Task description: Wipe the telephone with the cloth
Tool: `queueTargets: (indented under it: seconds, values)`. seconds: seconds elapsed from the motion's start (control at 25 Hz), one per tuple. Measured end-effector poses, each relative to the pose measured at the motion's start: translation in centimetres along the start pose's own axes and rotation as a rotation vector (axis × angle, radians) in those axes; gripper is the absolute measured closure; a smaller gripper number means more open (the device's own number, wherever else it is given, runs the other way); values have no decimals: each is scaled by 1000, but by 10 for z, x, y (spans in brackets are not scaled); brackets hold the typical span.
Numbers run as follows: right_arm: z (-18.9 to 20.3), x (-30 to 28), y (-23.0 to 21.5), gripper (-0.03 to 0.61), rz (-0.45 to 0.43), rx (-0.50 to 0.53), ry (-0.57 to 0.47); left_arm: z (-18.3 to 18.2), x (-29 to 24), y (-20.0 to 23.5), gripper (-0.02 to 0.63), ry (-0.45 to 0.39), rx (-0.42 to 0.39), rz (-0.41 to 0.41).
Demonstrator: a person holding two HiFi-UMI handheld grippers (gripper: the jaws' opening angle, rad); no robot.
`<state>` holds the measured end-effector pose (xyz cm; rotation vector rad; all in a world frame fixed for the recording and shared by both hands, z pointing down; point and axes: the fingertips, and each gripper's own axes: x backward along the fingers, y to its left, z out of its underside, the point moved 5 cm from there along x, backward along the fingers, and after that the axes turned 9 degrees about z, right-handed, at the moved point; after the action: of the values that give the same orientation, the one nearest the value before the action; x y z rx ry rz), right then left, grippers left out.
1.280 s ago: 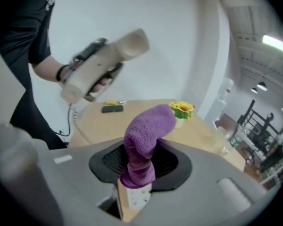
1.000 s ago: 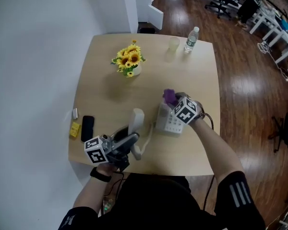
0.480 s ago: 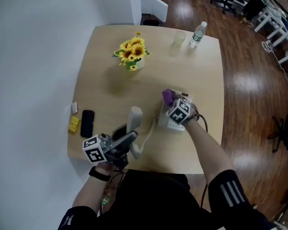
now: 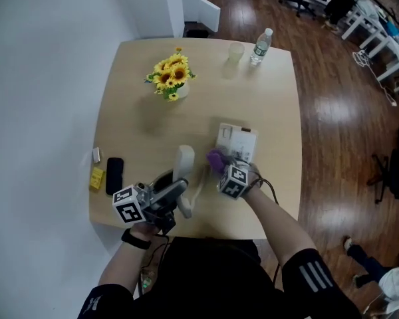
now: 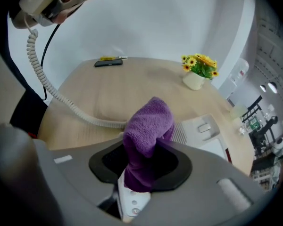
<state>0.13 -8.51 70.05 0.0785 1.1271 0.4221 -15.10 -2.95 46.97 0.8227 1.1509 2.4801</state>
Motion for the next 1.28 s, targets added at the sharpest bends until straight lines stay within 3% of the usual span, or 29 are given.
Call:
queueTargets:
  seconds: [0.16, 0.48, 0.6, 0.76, 0.92, 1.12, 1.28]
  values:
    - [4, -1, 23, 448, -46, 29, 9, 4, -3, 1, 399, 12, 3, -4]
    - [3, 5, 31, 448, -171, -20, 40, 7, -6, 2, 399, 22, 4, -15]
    - [1, 21, 35, 448, -209, -72, -1, 8, -7, 10, 399, 31, -4, -53]
    - [3, 68, 38, 448, -165, -219, -153, 11, -15, 45, 399, 83, -35, -192]
    - [20, 120, 33, 448, -75, -352, -274, 26, -35, 101, 399, 198, -108, -365]
    - [45, 176, 18, 448, 61, -401, -353, 51, -62, 161, 399, 295, -148, -546]
    - [60, 211, 9, 446, 131, -498, -393, 73, -73, 193, 399, 411, -202, -719]
